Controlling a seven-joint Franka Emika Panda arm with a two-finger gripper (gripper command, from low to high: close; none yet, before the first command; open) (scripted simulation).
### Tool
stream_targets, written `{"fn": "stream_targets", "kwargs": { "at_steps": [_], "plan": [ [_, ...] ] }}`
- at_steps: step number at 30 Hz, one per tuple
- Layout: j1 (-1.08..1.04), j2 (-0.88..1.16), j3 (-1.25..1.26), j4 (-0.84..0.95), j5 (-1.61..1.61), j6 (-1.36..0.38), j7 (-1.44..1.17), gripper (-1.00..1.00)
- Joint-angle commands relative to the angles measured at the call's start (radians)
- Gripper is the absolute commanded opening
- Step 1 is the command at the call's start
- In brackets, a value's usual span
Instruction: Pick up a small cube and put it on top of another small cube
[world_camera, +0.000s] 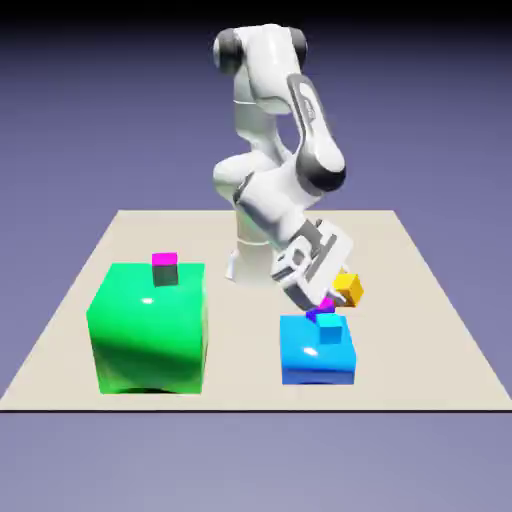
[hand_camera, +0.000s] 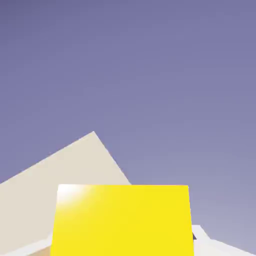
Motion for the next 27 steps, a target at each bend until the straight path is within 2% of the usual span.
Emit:
{"fn": "stream_targets", "kwargs": {
  "at_steps": [1,20,22,27],
  "plan": [
    [-0.025,-0.007,-0.001,0.009,-0.040,-0.029,-0.029,-1.00],
    [-0.714,-0.147,0.010,0.185,-0.820,-0.584,-0.586,-1.00],
    [-0.725,-0.151,0.013,0.188,-0.832,-0.592,-0.597,-1.00],
    [-0.711,-0.129,0.028,0.035,-0.803,-0.419,-0.624,-1.00]
  ]
}}
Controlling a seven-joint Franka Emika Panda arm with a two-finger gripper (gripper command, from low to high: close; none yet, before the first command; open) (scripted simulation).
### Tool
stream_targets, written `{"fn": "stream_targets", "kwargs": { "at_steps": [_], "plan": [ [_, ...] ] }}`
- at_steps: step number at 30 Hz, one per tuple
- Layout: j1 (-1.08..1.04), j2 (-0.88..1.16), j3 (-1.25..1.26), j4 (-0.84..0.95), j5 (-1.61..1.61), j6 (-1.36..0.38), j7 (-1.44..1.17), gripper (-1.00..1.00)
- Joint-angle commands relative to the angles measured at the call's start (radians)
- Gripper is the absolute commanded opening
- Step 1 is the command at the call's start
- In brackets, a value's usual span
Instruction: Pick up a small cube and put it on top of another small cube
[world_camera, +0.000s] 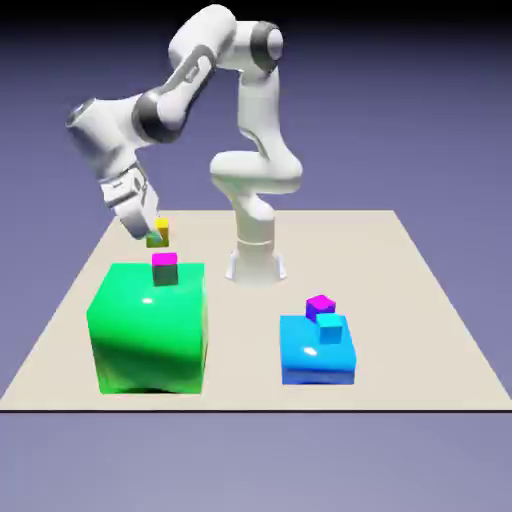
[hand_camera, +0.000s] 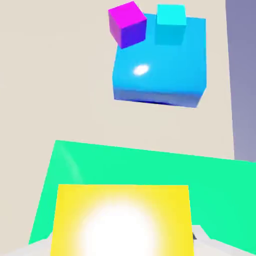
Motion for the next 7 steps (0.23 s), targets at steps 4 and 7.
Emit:
{"fn": "stream_targets", "kwargs": {
  "at_steps": [4,7],
  "plan": [
    [-0.007,-0.010,-0.007,0.072,-0.012,-0.081,0.012,1.00],
    [-0.014,-0.022,-0.015,0.153,-0.027,-0.172,0.027,1.00]
  ]
}}
